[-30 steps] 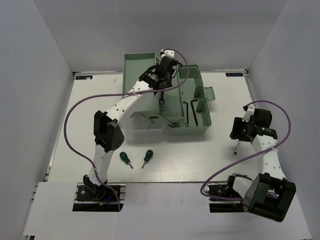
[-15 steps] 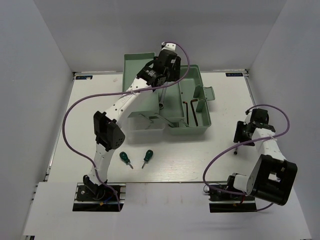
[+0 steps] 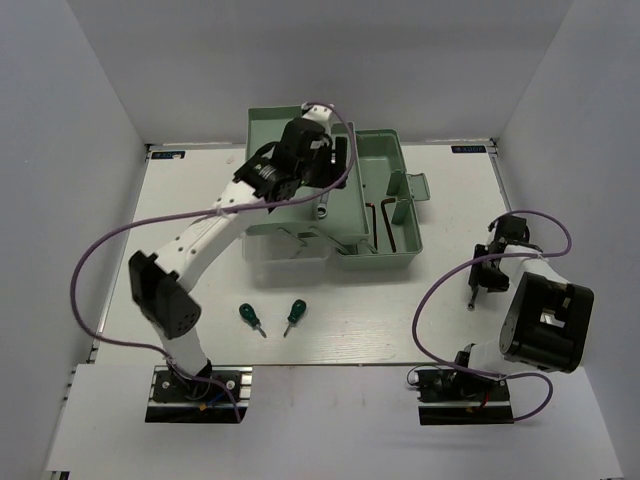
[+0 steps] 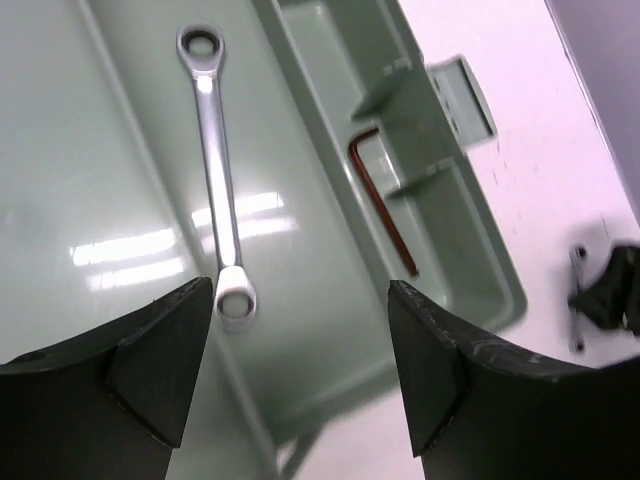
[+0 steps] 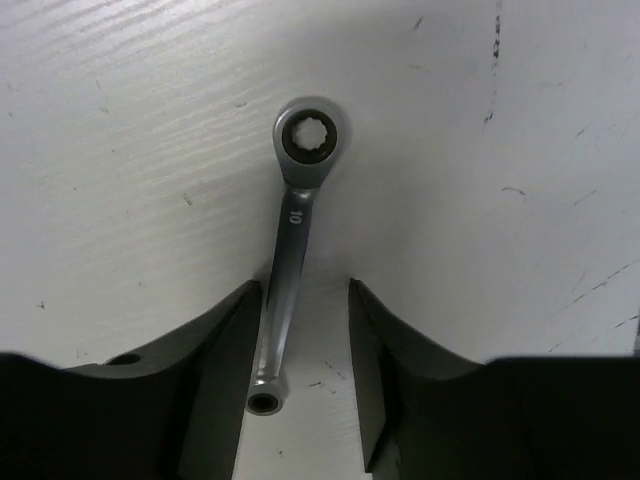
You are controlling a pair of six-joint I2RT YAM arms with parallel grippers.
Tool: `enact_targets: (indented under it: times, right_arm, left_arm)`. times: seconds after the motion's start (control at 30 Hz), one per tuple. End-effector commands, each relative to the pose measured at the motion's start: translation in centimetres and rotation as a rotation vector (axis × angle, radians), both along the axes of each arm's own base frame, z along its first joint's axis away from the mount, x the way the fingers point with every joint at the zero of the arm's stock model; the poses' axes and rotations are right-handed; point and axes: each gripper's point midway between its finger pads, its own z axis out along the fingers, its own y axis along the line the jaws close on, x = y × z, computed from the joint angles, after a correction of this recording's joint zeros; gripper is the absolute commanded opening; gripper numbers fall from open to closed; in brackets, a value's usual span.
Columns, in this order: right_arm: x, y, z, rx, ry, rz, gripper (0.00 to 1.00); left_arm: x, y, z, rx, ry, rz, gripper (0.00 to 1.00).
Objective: Sort the tools into containers
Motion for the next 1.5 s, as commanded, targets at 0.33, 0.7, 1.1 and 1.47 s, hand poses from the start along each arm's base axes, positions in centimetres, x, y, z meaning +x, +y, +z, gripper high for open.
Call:
enact_targets:
  times: [0.33, 0.7, 1.1, 1.47]
  right_arm:
    - [-1.8, 0.6, -2.7, 0.010, 0.104, 0.025, 0.00]
    - [1.5, 4.1, 4.3, 0.140, -0.113, 0.287, 0.00]
    - [4.7, 9.9, 16.8, 0.348, -0.398, 0.491, 0.00]
    - [10.2, 24.8, 28.9, 0.774, -0.504, 0.795, 0.00]
  left_arm:
    - [-10.0, 4.7, 4.3, -0.110, -0.043, -0.095, 0.82]
    - [-17.8, 10.1, -5.3, -0.036, 0.196, -0.074, 0.83]
    - [-21.7, 15.1, -14.8, 0.046, 0.422, 0.170, 0.83]
    - [-21.0, 13.6, -19.4, 0.060, 0.463, 0.160, 0.85]
